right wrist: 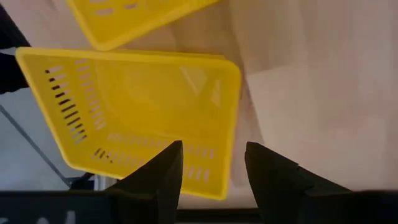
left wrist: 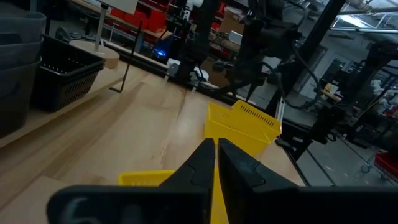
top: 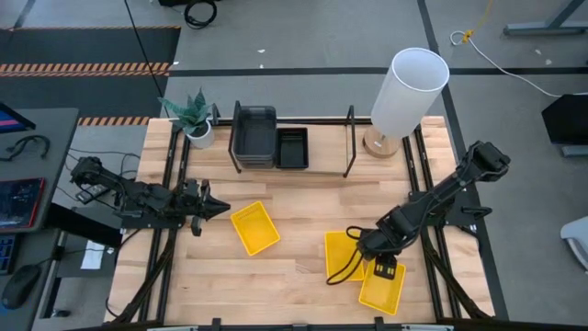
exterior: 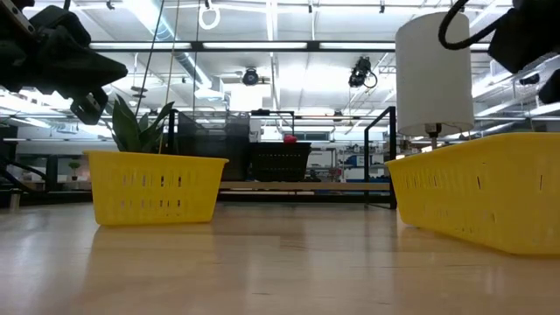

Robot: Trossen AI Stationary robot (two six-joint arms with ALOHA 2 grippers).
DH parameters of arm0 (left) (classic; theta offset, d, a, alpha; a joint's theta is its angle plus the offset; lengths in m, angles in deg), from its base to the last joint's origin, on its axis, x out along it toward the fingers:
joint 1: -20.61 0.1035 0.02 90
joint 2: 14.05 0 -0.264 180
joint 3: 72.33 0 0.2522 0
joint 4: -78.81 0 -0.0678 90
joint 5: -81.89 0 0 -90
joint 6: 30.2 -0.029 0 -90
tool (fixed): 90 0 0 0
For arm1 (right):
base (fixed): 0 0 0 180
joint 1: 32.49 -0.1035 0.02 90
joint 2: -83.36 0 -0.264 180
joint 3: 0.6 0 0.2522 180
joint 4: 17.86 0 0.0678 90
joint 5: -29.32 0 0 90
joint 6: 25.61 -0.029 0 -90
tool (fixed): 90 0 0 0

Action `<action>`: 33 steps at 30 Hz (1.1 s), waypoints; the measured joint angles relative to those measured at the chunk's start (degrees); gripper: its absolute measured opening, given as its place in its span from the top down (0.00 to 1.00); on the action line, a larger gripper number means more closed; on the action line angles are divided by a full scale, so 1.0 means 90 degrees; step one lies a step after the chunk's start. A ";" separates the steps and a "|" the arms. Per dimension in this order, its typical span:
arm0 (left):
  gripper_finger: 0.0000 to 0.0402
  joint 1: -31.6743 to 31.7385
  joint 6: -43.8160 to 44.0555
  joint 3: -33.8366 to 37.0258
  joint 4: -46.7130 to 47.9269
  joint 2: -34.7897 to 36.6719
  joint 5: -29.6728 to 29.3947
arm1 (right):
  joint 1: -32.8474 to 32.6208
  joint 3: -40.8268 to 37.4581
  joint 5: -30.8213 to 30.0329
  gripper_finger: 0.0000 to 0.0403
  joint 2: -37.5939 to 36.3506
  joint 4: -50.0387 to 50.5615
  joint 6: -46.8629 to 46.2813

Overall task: Stack baskets on shelf by color
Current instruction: Stack the right yellow basket on top of the yellow middle basket

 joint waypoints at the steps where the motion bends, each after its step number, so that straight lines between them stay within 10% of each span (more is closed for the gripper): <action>1: 0.93 0.0000 0.0000 0.0000 -0.0005 0.0000 0.0000 | -0.0031 -0.0063 -0.0019 0.56 0.0000 -0.0084 -0.0080; 17: 0.94 0.0000 0.0002 0.0000 -0.0007 0.0000 0.0000 | -0.0307 -0.1125 -0.0725 0.60 0.0000 -0.0884 -0.0931; 33: 0.93 -0.0002 0.0005 0.0000 -0.0005 0.0000 0.0000 | -0.0253 -0.1275 -0.0453 0.98 0.0000 -0.1131 -0.0441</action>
